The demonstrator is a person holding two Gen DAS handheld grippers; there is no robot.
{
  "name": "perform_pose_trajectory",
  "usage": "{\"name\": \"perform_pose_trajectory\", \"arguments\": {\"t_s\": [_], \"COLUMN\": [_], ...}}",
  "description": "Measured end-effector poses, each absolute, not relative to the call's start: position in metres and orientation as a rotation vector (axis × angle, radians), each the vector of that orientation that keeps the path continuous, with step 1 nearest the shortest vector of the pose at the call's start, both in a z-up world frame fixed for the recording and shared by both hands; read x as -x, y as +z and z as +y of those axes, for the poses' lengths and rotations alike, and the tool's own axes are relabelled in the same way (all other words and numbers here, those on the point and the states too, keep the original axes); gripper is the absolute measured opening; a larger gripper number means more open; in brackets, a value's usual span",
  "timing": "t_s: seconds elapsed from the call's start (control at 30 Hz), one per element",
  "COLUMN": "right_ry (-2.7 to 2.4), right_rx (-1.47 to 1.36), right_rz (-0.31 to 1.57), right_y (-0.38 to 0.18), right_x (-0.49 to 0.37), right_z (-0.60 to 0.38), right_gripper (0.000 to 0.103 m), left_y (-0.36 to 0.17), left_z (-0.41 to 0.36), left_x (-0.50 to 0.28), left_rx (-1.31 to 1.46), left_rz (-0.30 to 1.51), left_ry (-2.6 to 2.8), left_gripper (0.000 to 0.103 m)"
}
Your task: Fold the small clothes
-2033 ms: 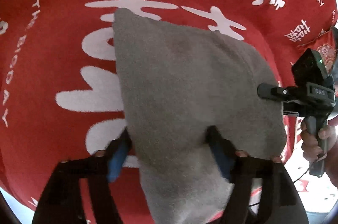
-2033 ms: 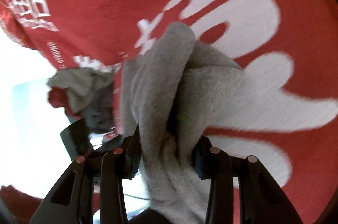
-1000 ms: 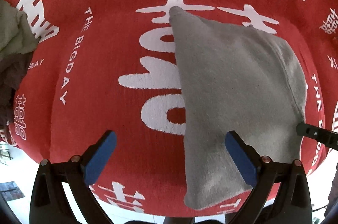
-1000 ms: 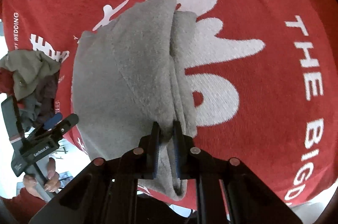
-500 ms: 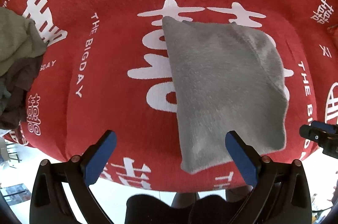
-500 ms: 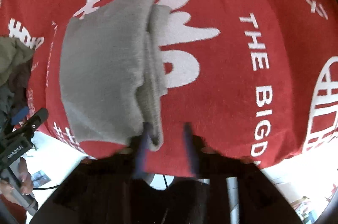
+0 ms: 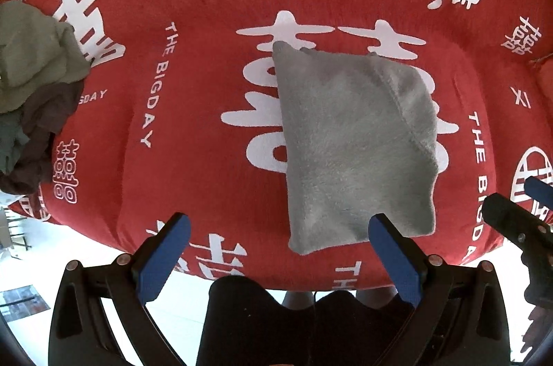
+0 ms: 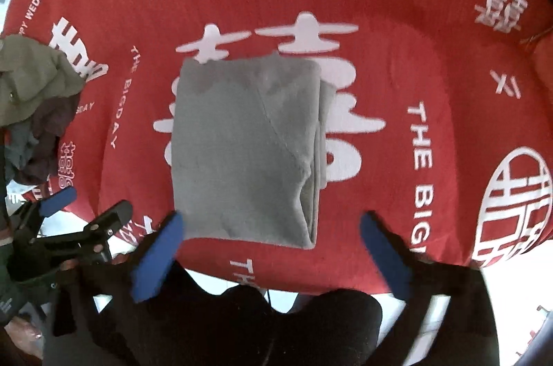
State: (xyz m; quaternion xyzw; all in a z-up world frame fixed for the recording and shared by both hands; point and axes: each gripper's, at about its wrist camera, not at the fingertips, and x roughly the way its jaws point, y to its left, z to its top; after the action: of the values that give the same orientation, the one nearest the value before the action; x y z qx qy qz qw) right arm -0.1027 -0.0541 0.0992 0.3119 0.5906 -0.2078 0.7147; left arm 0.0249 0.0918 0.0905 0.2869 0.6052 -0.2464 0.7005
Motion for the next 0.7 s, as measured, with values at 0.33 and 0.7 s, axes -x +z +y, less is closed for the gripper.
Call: {"name": "perform_pose_trajectory", "arguments": {"t_s": [0.33,0.7], "right_ry": [-0.543,-0.581], "right_rx": [-0.684,-0.632], "right_rz": [1.368,1.387], "right_y": [0.11,0.115], "right_x": [0.097,0.095], "right_z": [-0.052,-0.047], "right_gripper": [0.103,0.103], "left_y": [0.108,0.115], "left_z": [0.095,0.099], "left_x": [-0.031,-0.031], "left_rx": [-0.634,-0.635], "left_rz": [1.337,1.335], "left_ry": [-0.539,-0.542], "left_gripper": [0.103,0.103]}}
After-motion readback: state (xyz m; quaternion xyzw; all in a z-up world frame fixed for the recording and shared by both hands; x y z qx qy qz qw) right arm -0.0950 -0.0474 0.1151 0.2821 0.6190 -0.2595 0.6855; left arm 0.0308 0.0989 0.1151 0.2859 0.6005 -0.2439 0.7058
